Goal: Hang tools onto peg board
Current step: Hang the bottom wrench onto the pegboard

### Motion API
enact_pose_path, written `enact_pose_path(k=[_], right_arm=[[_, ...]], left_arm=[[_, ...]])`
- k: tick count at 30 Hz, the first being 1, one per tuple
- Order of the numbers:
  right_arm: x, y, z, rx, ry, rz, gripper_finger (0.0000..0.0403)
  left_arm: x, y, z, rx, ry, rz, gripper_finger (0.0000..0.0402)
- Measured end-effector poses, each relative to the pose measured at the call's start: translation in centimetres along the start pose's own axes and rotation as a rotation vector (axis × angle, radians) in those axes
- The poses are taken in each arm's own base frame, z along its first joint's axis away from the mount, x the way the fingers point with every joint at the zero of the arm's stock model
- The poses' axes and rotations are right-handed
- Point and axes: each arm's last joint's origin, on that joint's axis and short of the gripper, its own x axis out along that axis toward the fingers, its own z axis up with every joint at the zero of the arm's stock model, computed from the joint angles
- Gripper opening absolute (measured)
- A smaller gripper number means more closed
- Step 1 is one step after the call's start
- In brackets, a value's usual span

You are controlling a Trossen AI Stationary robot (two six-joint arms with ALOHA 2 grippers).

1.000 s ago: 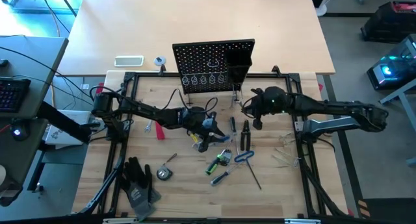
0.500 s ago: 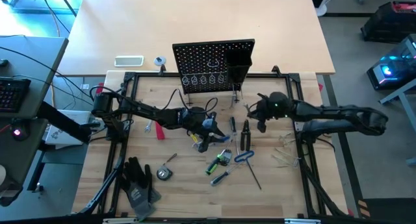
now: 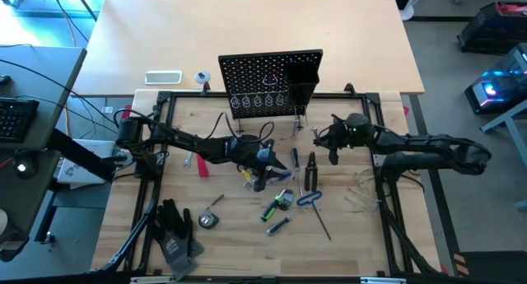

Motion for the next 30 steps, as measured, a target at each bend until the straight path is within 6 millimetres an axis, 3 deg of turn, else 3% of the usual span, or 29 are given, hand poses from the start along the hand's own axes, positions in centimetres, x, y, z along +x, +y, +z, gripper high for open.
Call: enact_pose_path(k=[16, 30], right_arm=[[2.1, -0.7, -0.5, -0.011, -0.033, 0.096, 0.0003], [3.9, -1.5, 0.8, -0.032, -0.020, 0.142, 0.0003]], left_arm=[[0.0, 0.0, 0.1, 0.002, -0.008, 0.001, 0.0115], [0.0, 0.0, -0.1, -0.002, 0.012, 0.005, 0.0115]])
